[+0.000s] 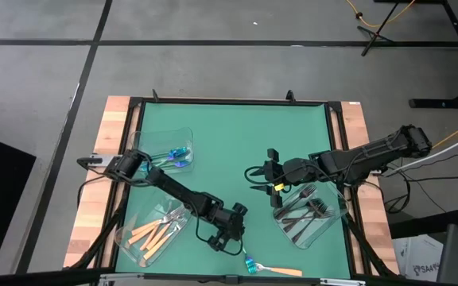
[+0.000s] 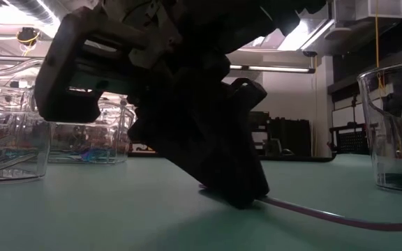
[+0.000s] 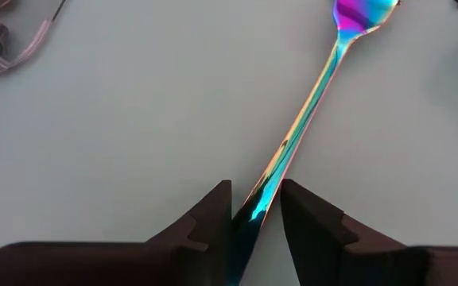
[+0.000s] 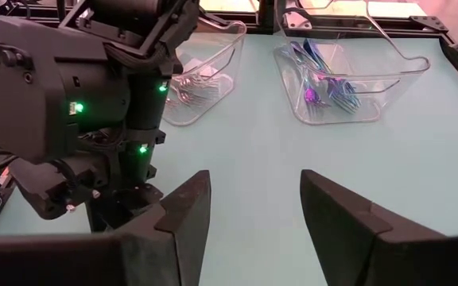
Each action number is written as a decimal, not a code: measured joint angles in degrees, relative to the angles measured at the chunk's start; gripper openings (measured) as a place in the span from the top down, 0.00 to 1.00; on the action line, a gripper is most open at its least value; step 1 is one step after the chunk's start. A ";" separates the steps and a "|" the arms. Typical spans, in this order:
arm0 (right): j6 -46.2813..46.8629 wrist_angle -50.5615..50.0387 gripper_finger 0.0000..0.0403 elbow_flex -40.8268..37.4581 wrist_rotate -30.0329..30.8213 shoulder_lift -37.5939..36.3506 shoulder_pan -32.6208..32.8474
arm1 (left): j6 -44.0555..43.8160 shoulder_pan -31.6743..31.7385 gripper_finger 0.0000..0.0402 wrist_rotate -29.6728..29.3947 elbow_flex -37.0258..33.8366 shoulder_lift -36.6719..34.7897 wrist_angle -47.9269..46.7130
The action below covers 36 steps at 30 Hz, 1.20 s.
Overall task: Sort silverware by color (type)
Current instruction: Put the blue fork into the top transparent bin
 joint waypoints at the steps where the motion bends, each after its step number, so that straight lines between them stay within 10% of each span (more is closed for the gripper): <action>1: 0.00 -0.02 0.54 0.00 0.00 0.00 0.00 | 0.38 0.05 0.76 0.38 0.00 0.00 -0.10; 24: 0.00 -0.02 0.54 0.00 0.00 0.00 0.00 | 5.77 0.47 0.90 1.55 -0.02 -0.09 -1.20; 36: 0.02 -0.02 0.54 0.02 -0.02 -0.01 0.00 | -6.78 0.58 0.90 -2.51 -0.11 -2.28 -2.98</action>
